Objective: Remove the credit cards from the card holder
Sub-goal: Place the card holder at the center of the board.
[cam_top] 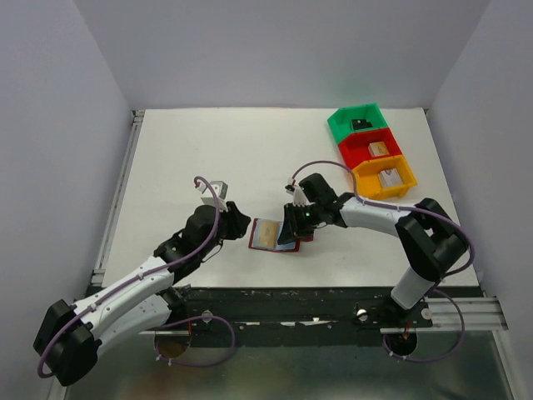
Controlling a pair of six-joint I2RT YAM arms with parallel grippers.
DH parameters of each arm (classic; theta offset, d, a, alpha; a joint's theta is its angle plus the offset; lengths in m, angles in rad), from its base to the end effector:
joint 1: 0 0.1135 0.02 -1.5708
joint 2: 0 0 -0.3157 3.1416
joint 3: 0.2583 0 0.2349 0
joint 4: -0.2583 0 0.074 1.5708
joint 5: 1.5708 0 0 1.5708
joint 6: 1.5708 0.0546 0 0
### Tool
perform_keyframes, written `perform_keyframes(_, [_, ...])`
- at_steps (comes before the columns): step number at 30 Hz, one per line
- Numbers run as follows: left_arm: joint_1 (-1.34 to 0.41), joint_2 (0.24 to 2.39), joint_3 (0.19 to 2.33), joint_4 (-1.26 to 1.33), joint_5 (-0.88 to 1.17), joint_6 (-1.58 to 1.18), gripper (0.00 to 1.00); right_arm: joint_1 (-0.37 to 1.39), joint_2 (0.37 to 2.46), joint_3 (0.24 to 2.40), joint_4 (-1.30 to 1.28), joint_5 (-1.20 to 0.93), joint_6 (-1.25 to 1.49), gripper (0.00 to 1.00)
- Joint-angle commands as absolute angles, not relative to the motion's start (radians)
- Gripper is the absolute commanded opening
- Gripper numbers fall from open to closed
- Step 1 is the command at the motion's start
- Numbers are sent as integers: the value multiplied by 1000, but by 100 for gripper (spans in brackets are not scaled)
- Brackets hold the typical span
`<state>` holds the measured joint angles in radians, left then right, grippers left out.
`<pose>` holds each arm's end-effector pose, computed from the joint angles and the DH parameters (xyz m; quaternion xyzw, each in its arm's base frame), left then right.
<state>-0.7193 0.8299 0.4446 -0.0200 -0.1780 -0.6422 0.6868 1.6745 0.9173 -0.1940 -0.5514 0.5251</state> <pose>0.1247 -0.0964 0.2663 -0.0168 0.8329 -0.2873 0.4727 0.2362 0.2307 0.2170 -0.1567 0.9067 0.3802 0.0935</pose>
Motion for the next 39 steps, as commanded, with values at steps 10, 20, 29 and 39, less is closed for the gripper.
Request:
perform_keyframes(10, [-712, 937, 460, 71, -138, -695, 43, 612, 1761, 900, -202, -443, 446, 27])
perform_keyframes(20, [-712, 960, 468, 83, -118, -692, 45, 583, 1772, 959, -287, -347, 385, 27])
perform_keyframes(29, [-706, 980, 492, 83, -107, -661, 45, 583, 1612, 914, -186, -392, 451, 35])
perform_keyframes(39, [-658, 1121, 523, 91, -40, -698, 6, 604, 1609, 821, 132, -569, 658, 48])
